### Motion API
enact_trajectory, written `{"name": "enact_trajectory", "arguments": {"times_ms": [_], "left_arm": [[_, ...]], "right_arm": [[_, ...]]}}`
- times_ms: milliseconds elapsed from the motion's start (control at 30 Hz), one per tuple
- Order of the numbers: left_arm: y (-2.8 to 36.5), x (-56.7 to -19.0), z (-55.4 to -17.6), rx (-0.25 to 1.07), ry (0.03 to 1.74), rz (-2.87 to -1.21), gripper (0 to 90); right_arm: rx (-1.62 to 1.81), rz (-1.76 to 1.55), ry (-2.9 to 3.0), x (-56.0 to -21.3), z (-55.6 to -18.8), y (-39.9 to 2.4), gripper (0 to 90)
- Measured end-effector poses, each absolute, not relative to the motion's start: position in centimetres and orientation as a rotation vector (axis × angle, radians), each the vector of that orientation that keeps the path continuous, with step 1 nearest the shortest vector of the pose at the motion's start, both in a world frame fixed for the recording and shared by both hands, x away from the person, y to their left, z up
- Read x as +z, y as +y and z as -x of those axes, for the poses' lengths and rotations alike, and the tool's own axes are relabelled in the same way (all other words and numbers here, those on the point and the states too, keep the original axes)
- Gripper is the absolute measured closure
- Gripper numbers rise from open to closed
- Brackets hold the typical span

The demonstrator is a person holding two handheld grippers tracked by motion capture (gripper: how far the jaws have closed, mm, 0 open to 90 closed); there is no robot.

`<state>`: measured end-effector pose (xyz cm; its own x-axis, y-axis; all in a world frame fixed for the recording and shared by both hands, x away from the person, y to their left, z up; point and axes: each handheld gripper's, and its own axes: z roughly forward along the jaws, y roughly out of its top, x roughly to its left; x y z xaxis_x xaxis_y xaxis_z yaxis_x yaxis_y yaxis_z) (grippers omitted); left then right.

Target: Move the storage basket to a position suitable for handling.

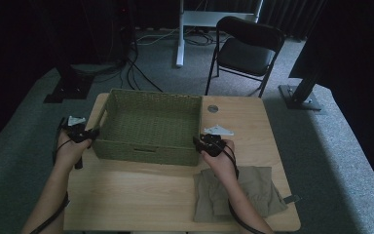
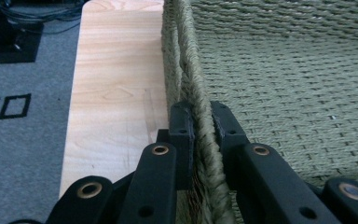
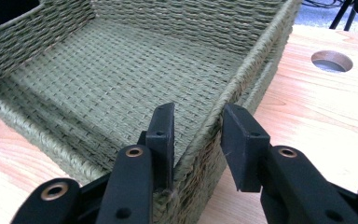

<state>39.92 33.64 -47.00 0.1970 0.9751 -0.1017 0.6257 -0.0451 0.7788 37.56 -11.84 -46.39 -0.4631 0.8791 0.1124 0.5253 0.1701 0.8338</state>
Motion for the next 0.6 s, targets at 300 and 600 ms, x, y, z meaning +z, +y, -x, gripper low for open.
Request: {"name": "enact_trajectory", "arguments": {"times_ms": [300,600], "left_arm": [[33.4,-46.9,-38.4,0.630,1.510,-1.764,81.4],[33.2,-47.0,-37.7,0.629,1.505,-1.757,81.3]], "right_arm": [[1.206,-1.369,2.029,-46.4,-37.8,-11.8,69.6],[1.218,-1.397,2.010,-46.4,-37.3,-12.1,70.7]]}}
